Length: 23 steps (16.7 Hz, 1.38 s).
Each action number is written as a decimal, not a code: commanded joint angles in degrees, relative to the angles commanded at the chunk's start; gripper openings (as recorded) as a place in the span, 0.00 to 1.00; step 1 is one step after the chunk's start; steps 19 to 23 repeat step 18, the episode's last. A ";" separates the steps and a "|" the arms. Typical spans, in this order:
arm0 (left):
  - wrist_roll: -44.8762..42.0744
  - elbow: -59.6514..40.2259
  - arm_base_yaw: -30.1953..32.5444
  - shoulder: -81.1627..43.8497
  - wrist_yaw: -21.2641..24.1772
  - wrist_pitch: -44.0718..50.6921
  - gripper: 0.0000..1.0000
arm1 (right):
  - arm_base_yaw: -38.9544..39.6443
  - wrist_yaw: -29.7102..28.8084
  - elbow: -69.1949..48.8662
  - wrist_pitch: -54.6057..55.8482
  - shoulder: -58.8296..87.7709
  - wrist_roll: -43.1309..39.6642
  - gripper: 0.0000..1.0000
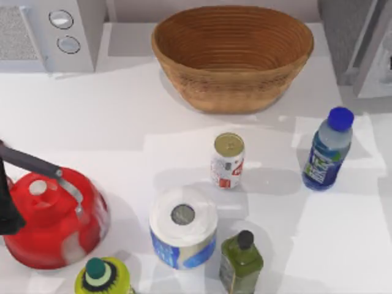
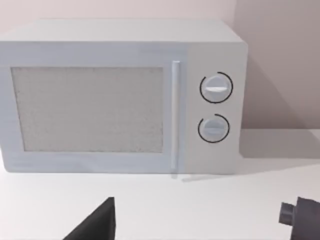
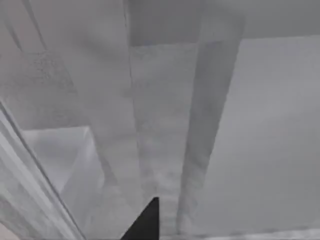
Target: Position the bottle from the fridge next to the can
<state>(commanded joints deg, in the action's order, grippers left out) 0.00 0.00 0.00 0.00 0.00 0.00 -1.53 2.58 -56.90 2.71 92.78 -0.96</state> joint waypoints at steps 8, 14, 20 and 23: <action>0.00 0.00 0.00 0.00 0.00 0.00 1.00 | -0.92 -0.42 -5.77 -1.56 5.73 -0.22 1.00; 0.00 0.00 0.00 0.00 0.00 0.00 1.00 | -0.83 -0.63 -21.24 -4.24 16.84 -0.13 1.00; 0.00 0.00 0.00 0.00 0.00 0.00 1.00 | -0.79 -0.76 -25.73 -5.46 20.92 -0.09 1.00; 0.00 0.00 0.00 0.00 0.00 0.00 1.00 | -0.79 -0.76 -25.73 -5.46 20.92 -0.09 1.00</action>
